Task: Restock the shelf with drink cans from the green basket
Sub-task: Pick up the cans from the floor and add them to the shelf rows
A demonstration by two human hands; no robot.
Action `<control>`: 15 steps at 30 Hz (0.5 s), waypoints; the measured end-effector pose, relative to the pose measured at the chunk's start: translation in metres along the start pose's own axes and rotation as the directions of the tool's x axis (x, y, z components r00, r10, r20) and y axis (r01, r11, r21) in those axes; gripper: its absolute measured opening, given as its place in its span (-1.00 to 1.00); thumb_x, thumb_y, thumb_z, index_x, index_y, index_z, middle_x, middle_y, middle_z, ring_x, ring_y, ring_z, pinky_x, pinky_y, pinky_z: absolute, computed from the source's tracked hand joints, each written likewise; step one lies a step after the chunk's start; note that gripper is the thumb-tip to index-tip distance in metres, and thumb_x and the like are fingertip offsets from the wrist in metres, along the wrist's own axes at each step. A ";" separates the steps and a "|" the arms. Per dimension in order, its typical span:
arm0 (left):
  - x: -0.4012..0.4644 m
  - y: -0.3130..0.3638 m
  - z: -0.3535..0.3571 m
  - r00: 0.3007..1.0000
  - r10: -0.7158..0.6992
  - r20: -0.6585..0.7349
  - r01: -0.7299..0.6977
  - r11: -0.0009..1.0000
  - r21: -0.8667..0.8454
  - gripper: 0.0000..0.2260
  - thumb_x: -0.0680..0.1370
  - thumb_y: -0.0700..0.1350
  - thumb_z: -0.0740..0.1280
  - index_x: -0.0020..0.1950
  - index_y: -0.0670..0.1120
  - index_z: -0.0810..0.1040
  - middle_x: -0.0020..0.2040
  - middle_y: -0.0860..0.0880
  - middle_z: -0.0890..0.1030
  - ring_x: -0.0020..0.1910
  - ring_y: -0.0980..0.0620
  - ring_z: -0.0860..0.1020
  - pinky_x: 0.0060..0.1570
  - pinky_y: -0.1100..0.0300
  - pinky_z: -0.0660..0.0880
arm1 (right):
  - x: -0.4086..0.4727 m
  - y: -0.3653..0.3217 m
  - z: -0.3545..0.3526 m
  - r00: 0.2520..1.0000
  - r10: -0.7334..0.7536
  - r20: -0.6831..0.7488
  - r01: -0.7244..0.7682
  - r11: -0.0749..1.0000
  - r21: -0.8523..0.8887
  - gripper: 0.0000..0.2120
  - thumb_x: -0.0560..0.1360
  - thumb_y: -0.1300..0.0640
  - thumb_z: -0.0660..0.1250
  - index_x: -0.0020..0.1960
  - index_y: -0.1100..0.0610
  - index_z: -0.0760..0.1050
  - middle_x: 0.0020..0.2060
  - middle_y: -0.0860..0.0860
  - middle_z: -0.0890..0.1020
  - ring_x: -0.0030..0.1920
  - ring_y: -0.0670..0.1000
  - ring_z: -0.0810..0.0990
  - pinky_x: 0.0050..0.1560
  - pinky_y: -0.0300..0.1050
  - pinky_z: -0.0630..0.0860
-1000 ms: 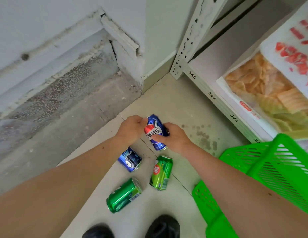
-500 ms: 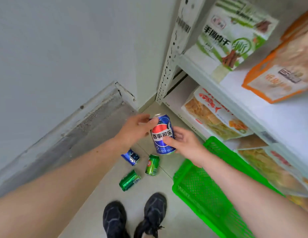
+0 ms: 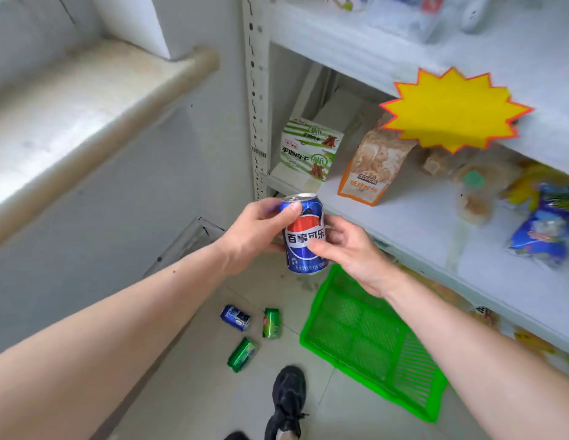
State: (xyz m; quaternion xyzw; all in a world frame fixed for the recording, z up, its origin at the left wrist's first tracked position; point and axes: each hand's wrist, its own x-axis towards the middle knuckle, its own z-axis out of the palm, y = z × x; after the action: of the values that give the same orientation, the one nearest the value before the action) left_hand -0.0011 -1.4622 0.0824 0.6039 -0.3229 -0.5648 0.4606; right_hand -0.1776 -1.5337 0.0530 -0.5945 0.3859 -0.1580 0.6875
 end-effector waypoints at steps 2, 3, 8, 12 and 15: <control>-0.016 0.026 0.015 0.999 0.032 0.028 -0.033 0.999 0.028 -0.66 0.58 0.02 0.28 0.20 -0.21 0.52 0.09 -0.19 0.65 0.07 -0.14 0.64 0.07 -0.09 0.59 | -0.022 -0.021 -0.006 0.999 -0.024 -0.046 0.025 1.000 0.012 -0.52 0.35 0.12 0.48 0.25 0.08 0.49 0.09 0.12 0.68 0.13 0.08 0.66 0.16 -0.01 0.59; -0.023 0.039 0.022 0.998 0.047 0.049 -0.049 0.998 0.044 -0.67 0.58 0.01 0.28 0.20 -0.21 0.52 0.09 -0.19 0.65 0.05 -0.12 0.64 0.05 -0.07 0.60 | -0.034 -0.032 -0.010 0.997 -0.038 -0.067 0.038 0.999 0.011 -0.54 0.36 0.13 0.49 0.24 0.09 0.50 0.08 0.12 0.69 0.12 0.09 0.66 0.14 -0.02 0.59; -0.059 0.096 0.066 0.980 0.120 0.157 -0.137 0.985 0.105 -0.70 0.56 0.00 0.32 0.18 -0.17 0.55 0.07 -0.17 0.66 0.07 -0.14 0.63 0.03 -0.14 0.59 | -0.097 -0.082 -0.031 0.976 -0.100 -0.195 0.101 0.995 -0.004 -0.65 0.42 0.10 0.50 0.18 0.10 0.55 0.06 0.07 0.71 0.09 0.06 0.68 0.12 -0.02 0.58; -0.080 0.133 0.112 0.956 0.172 0.240 -0.209 0.968 0.139 -0.71 0.56 0.00 0.32 0.17 -0.16 0.56 0.07 -0.17 0.66 0.05 -0.08 0.64 0.03 -0.12 0.59 | -0.152 -0.116 -0.054 0.933 -0.148 -0.327 0.133 0.989 -0.068 -0.63 0.43 0.06 0.51 0.20 0.10 0.56 0.05 0.03 0.70 0.07 0.02 0.68 0.10 0.00 0.59; -0.094 0.161 0.152 0.922 0.216 0.320 -0.273 0.951 0.143 -0.75 0.57 -0.05 0.31 0.17 -0.16 0.56 0.06 -0.13 0.67 -0.02 0.01 0.64 -0.01 0.02 0.60 | -0.192 -0.143 -0.076 0.887 -0.204 -0.413 0.156 0.977 -0.149 -0.58 0.37 0.02 0.56 0.19 -0.05 0.54 0.04 -0.04 0.68 0.06 0.00 0.66 0.13 0.01 0.59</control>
State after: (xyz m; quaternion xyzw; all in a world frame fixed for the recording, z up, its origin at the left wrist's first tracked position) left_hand -0.1434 -1.4650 0.2762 0.5058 -0.5131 -0.5554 0.4152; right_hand -0.3228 -1.4913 0.2533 -0.6163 0.4780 -0.3253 0.5347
